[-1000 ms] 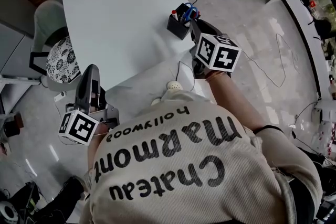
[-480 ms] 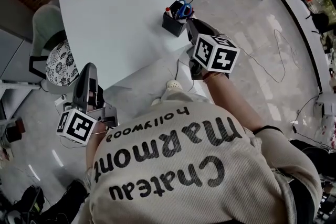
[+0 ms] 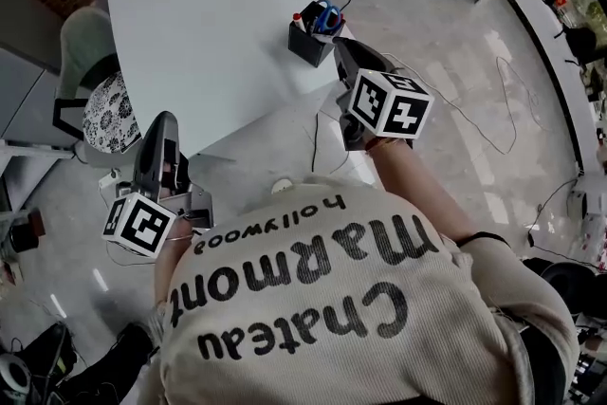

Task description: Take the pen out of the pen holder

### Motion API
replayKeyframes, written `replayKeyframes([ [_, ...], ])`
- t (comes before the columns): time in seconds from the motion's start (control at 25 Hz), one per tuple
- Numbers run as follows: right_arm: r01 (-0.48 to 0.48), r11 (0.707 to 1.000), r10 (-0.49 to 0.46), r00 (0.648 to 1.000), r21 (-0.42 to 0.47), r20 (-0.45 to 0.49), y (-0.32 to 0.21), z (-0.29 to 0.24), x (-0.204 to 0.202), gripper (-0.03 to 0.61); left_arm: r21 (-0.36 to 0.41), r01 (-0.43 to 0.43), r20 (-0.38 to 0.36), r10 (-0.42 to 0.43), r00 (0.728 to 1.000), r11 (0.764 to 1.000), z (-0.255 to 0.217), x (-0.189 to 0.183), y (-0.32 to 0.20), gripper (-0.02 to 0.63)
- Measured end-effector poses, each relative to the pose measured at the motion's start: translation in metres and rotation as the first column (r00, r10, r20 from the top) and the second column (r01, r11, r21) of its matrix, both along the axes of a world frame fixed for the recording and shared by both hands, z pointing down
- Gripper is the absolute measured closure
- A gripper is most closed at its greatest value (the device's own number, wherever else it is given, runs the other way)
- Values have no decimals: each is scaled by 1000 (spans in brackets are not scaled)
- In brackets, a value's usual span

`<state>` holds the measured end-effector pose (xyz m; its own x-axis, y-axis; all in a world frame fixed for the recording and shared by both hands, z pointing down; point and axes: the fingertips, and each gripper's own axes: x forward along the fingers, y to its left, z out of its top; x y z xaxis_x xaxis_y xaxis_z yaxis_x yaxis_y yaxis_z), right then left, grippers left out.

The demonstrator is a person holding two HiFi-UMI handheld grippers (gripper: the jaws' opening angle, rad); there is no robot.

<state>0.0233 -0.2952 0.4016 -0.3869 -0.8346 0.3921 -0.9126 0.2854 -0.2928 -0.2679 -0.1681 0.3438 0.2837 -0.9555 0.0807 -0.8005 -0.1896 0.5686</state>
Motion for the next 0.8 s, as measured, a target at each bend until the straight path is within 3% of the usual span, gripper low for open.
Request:
replayKeyframes([
  [0.56, 154, 988, -153, 988, -21, 33, 5, -3, 26, 506, -28, 14, -1, -14, 1000, 1000, -4, 78, 2, 612],
  [0.8, 195, 981, -193, 979, -12, 65, 10, -5, 32, 506, -44, 67, 12, -67, 998, 997, -2, 88, 20, 613],
])
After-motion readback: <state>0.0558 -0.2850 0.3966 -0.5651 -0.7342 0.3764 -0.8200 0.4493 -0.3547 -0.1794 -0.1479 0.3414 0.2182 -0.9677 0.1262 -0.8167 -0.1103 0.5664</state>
